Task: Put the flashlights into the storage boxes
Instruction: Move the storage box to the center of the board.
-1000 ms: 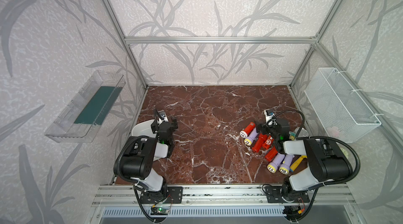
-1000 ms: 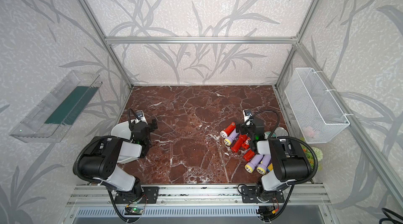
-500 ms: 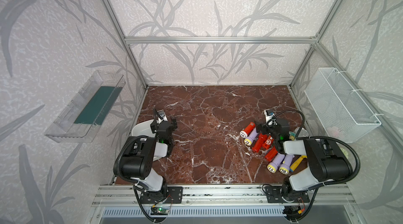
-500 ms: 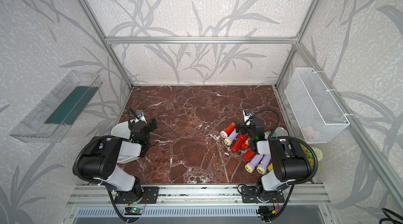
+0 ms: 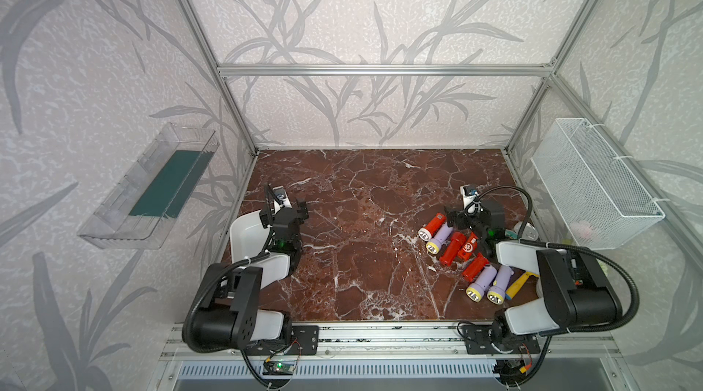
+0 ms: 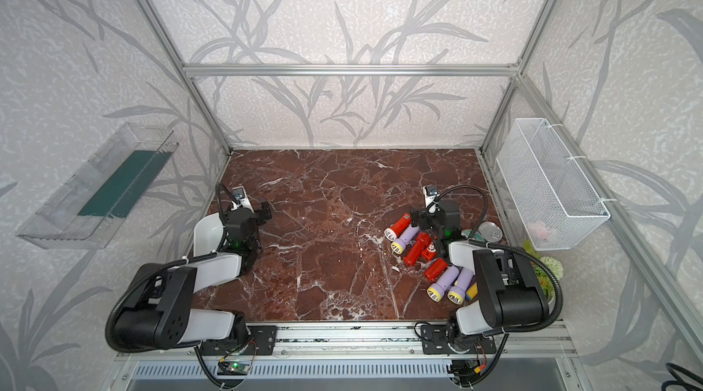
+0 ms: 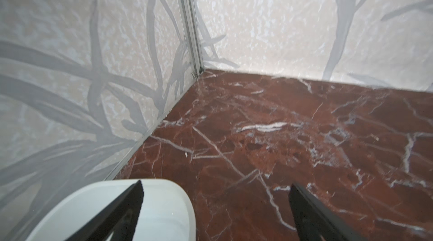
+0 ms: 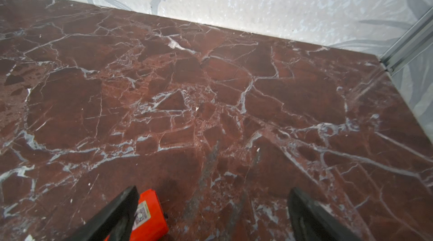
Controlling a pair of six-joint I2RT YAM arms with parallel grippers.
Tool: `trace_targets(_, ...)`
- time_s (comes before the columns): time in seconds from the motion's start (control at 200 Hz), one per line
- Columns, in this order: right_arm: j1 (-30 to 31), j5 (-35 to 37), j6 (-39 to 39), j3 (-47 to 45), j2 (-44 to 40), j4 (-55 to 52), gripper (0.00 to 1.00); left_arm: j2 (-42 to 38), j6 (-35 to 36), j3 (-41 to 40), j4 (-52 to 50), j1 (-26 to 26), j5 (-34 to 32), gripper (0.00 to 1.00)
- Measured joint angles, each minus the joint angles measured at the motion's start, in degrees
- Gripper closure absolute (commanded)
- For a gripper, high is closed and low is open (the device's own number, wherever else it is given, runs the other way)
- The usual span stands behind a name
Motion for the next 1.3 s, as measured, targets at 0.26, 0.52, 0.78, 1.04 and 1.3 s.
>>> trace_targets(0.26,5.18,13.86,2.34,23.96,-0.24,-26.75,0.01,-8.00,-6.12,17.00,-26.08,0.00,-3.06,0.02)
trace_targets(0.52,12.39,20.57,5.66,29.14,0.35,-34.77,0.04,-6.75,-22.71,25.75,-54.38,0.00,-5.01,0.01)
trace_targets(0.78,15.10,17.46,9.66,36.02,4.96,-42.60,0.12,3.23,-34.42,30.23,-70.27,0.55,-3.45,0.03)
trace_targets(1.04,18.97,13.97,13.35,35.98,6.29,-44.83,0.16,9.92,-41.59,30.51,-74.90,1.79,-0.07,0.04)
trace_targets(1.3,20.41,12.50,15.21,35.98,6.29,-45.83,0.16,17.92,-45.46,34.97,-78.38,2.60,2.23,0.28)
